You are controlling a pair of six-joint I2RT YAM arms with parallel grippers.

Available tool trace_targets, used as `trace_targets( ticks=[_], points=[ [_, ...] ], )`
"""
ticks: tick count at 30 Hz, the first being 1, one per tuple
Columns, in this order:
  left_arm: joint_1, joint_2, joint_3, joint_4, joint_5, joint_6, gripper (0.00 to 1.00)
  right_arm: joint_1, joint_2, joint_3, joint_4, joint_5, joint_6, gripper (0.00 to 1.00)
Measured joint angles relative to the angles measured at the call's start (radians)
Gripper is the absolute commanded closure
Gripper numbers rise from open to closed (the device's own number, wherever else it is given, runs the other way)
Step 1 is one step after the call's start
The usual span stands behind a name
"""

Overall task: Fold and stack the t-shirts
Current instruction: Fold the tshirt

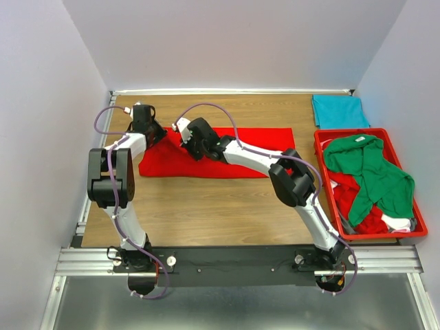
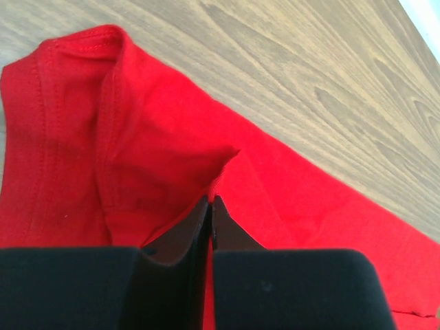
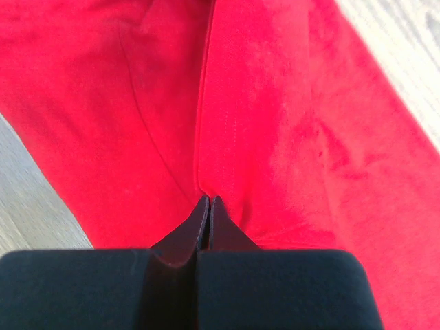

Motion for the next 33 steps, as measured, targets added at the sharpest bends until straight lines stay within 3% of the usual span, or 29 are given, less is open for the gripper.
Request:
trace_targets(
  ticks=[3, 6, 9, 11, 13, 16, 23, 27, 33],
  points=[
    [0.0, 0.0, -0.016, -0.007, -0.007, 0.0, 0.88, 0.0, 0.0, -0.018, 0.0, 0.0, 0.0, 0.99],
    [0.0, 0.0, -0.03, -0.017, -0.01, -0.002, 0.75, 0.0, 0.0, -0.035, 0.0, -0.001, 0.0, 0.97],
    [0.0, 0.0, -0.041, -0.022, -0.019, -0.004, 0.6, 0.0, 0.0, -0.044, -0.002, -0.008, 0.0, 0.82],
    [0.0, 0.0, -0.043, -0.026, -0.034, -0.008, 0.48, 0.0, 0.0, -0.046, -0.002, -0.014, 0.0, 0.67],
    [0.0, 0.0, -0.043, -0.026, -0.043, -0.006, 0.44, 0.0, -0.003, -0.049, -0.002, -0.018, 0.002, 0.53],
    [0.0, -0.005, -0.043, -0.03, -0.055, 0.0, 0.41, -0.002, -0.027, -0.065, -0.004, -0.017, 0.01, 0.44],
    [0.0, -0.125, -0.059, -0.06, -0.083, 0.014, 0.42, -0.056, -0.237, -0.226, -0.002, 0.008, 0.051, 0.47],
    [-0.016, -0.246, -0.099, -0.071, -0.121, 0.035, 0.45, -0.153, -0.364, -0.365, 0.018, 0.031, 0.112, 0.56],
    [-0.109, -0.31, -0.171, -0.089, -0.148, 0.058, 0.45, -0.321, -0.443, -0.571, 0.02, 0.052, 0.212, 0.56]
  ],
)
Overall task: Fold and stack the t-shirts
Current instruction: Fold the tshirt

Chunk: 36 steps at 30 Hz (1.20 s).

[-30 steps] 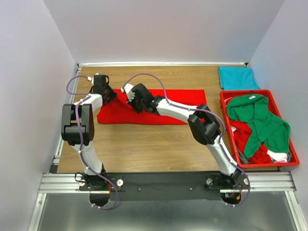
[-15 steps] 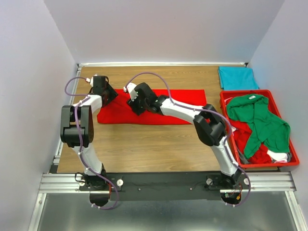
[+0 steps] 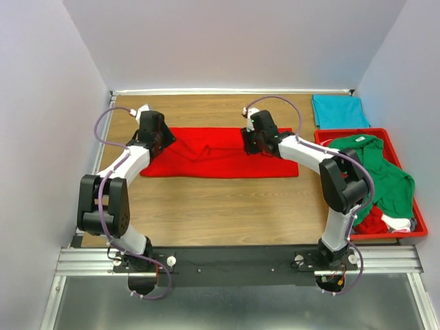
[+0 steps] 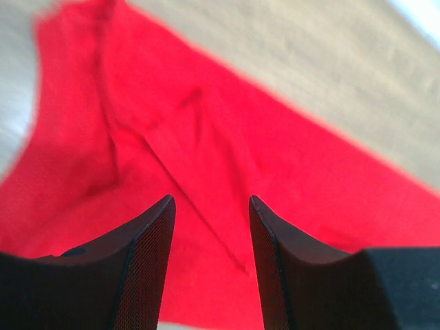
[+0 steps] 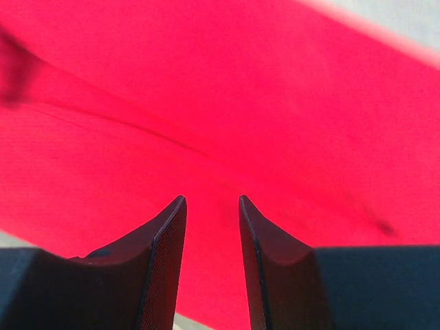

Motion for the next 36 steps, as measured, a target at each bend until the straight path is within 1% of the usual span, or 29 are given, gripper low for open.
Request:
trace_targets(
  ticks=[2, 3, 8, 11, 13, 19, 21, 23, 25, 28, 30, 32, 36],
  points=[
    [-0.026, 0.006, -0.033, -0.004, 0.0, 0.002, 0.45, -0.029, -0.002, -0.053, -0.008, 0.011, 0.03, 0.55],
    [-0.032, 0.013, -0.048, -0.009, 0.001, 0.002, 0.45, -0.034, -0.002, -0.068, -0.013, 0.015, 0.04, 0.53],
    [-0.034, 0.046, -0.104, -0.01, -0.001, 0.001, 0.45, -0.037, -0.002, -0.122, -0.053, 0.045, 0.09, 0.49],
    [-0.032, 0.093, -0.105, -0.011, -0.006, 0.001, 0.46, -0.037, -0.01, -0.156, -0.055, 0.047, 0.115, 0.48],
    [-0.032, 0.152, -0.076, -0.012, -0.011, 0.005, 0.46, -0.037, -0.029, -0.18, -0.054, 0.045, 0.129, 0.47],
    [-0.032, 0.305, 0.121, -0.037, -0.018, 0.04, 0.46, -0.027, -0.116, -0.28, -0.082, -0.021, 0.177, 0.46],
    [-0.034, 0.357, 0.201, -0.074, -0.019, 0.062, 0.46, 0.004, -0.146, -0.311, -0.099, -0.047, 0.199, 0.46],
    [-0.034, 0.423, 0.306, -0.122, -0.019, 0.091, 0.46, 0.07, -0.167, -0.327, -0.124, -0.073, 0.23, 0.46],
    [-0.037, 0.486, 0.408, -0.164, -0.02, 0.123, 0.46, 0.161, -0.176, -0.335, -0.142, -0.109, 0.27, 0.46],
    [-0.047, 0.594, 0.581, -0.231, -0.02, 0.169, 0.47, 0.333, -0.178, -0.334, -0.166, -0.187, 0.354, 0.46],
    [-0.06, 0.643, 0.658, -0.249, -0.02, 0.192, 0.46, 0.416, -0.178, -0.328, -0.196, -0.226, 0.389, 0.45],
    [-0.078, 0.689, 0.736, -0.279, -0.021, 0.217, 0.45, 0.453, -0.178, -0.306, -0.229, -0.245, 0.404, 0.44],
    [-0.108, 0.754, 0.869, -0.317, -0.014, 0.257, 0.4, 0.438, -0.178, -0.189, -0.266, -0.238, 0.394, 0.45]
  ],
)
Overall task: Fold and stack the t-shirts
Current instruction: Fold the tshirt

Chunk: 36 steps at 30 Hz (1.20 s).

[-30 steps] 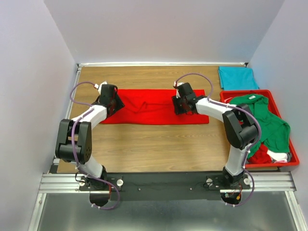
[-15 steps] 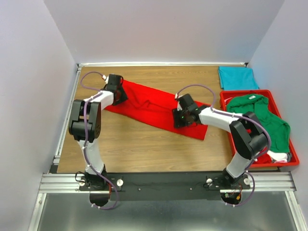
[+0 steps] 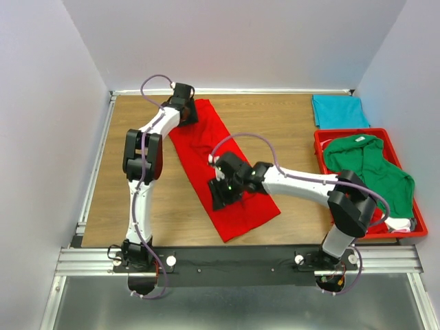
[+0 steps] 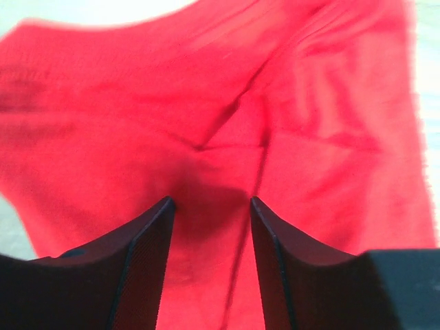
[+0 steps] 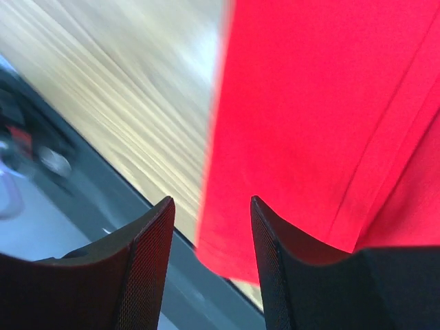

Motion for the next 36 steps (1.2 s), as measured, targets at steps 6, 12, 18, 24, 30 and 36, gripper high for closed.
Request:
trace_targets(
  ticks=[6, 12, 18, 24, 30, 36],
  points=[
    [-0.015, -0.049, 0.08, -0.011, -0.019, 0.04, 0.38, -0.129, 0.028, 0.255, 0.014, 0.017, -0.092, 0.54],
    [0.021, -0.47, -0.203, 0.072, -0.112, 0.047, 0.38, -0.348, 0.23, 0.468, 0.102, -0.08, -0.14, 0.62],
    [0.056, -0.984, -0.548, 0.235, -0.216, 0.049, 0.38, -0.412, 0.51, 0.743, 0.138, -0.219, -0.155, 0.63],
    [0.052, -1.255, -0.922, 0.322, -0.225, 0.067, 0.38, -0.412, 0.749, 1.033, 0.181, -0.346, -0.152, 0.62],
    [0.052, -1.35, -1.097, 0.288, -0.252, 0.096, 0.34, -0.426, 0.916, 1.154, 0.224, -0.382, -0.106, 0.61],
    [0.052, -1.447, -1.107, 0.338, -0.277, 0.108, 0.23, -0.474, 0.975, 1.127, 0.274, -0.399, -0.029, 0.58]
  ],
)
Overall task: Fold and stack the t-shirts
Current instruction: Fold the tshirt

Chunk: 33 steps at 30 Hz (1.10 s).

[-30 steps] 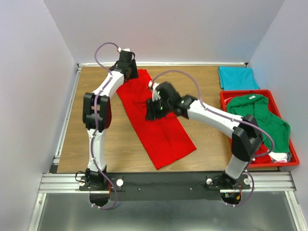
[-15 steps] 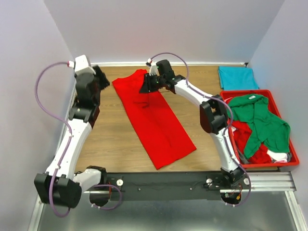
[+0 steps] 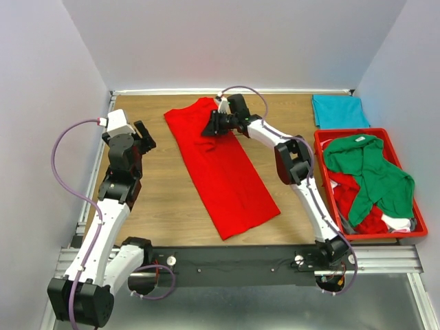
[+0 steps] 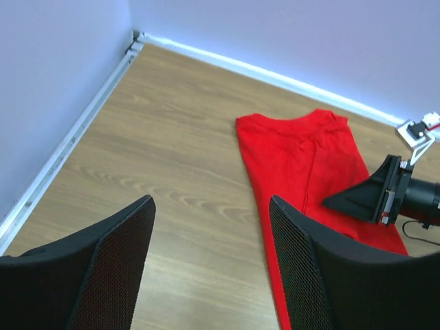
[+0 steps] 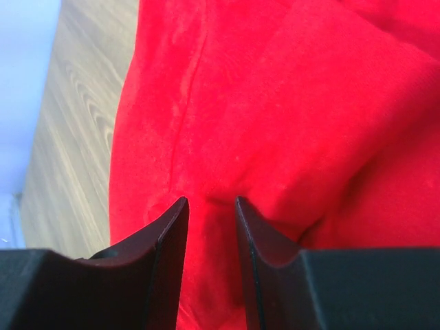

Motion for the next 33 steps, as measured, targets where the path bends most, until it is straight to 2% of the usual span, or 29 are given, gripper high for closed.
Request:
trace_targets(
  ticks=[1, 3, 6, 12, 20, 24, 26, 29, 33],
  points=[
    [0.0, -0.001, 0.0, 0.008, 0.0, 0.0, 0.18, -0.008, -0.003, -0.014, 0.018, 0.0, 0.01, 0.58],
    [0.0, 0.005, 0.0, 0.011, 0.002, 0.003, 0.15, -0.031, -0.014, -0.053, 0.059, -0.007, 0.035, 0.57],
    [0.0, 0.021, -0.002, 0.013, 0.027, 0.014, 0.02, -0.068, -0.037, -0.101, 0.089, -0.008, 0.049, 0.56],
    [0.0, 0.034, -0.006, 0.03, 0.122, 0.035, 0.02, -0.152, -0.071, -0.15, 0.1, -0.001, 0.036, 0.54],
    [0.0, 0.104, -0.006, 0.05, 0.267, 0.021, 0.02, -0.209, -0.145, -0.221, 0.071, 0.042, 0.0, 0.41],
    [-0.018, 0.144, -0.005, 0.034, 0.347, -0.014, 0.02, -0.223, -0.325, -0.401, 0.04, 0.098, -0.031, 0.36],
    [-0.039, 0.163, -0.005, 0.013, 0.387, -0.04, 0.02, -0.222, -0.468, -0.528, 0.033, 0.144, -0.045, 0.35],
    [-0.081, 0.191, -0.005, -0.035, 0.44, -0.084, 0.02, -0.221, -0.678, -0.678, 0.016, 0.208, -0.053, 0.35],
    [-0.152, 0.216, -0.014, -0.091, 0.496, -0.152, 0.09, -0.218, -0.933, -0.903, -0.014, 0.284, -0.053, 0.39]
  ],
)
